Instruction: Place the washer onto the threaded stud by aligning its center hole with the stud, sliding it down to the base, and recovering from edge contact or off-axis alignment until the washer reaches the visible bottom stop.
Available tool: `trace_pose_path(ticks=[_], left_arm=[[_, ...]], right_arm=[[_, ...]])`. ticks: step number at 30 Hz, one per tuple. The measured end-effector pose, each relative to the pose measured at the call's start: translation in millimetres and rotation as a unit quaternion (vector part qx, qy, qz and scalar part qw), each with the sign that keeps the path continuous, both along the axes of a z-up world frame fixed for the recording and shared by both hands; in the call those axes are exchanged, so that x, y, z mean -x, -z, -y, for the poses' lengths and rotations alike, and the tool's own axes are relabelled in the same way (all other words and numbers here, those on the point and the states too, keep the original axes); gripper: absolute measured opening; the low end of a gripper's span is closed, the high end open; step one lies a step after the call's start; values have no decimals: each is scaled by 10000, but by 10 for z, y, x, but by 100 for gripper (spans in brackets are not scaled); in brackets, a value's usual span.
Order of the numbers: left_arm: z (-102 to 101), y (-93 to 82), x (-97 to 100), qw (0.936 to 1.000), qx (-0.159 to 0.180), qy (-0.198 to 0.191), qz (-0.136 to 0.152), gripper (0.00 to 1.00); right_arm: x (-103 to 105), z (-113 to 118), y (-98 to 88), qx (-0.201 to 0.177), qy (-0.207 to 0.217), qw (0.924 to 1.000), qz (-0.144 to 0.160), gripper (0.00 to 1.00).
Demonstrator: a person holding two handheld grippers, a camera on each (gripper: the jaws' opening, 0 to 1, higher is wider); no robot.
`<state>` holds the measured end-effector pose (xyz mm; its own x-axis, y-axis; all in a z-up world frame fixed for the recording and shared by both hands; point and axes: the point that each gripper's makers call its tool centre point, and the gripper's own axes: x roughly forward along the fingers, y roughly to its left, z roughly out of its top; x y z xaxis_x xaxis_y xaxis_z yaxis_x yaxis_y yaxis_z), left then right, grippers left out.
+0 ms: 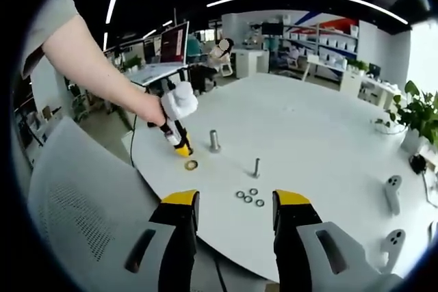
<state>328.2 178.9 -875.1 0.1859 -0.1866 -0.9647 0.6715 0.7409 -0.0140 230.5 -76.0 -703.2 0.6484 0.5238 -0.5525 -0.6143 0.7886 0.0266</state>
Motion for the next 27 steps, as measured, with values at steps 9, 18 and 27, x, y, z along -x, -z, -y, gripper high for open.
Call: trace_pose_path(ticks=[9,18,27], left_arm=[[17,-9,6,9998,173,-56,-61,20],[69,-40,46,9971,-190,736,10,19],[94,-256,-102,9934,-250,1091,235,19]], right_arm=[[0,-1,9,5,4,10000,-22,45],[-9,11,6,0,45,10000,-15,44],[-19,20,-6,-15,82,10000,12,44]])
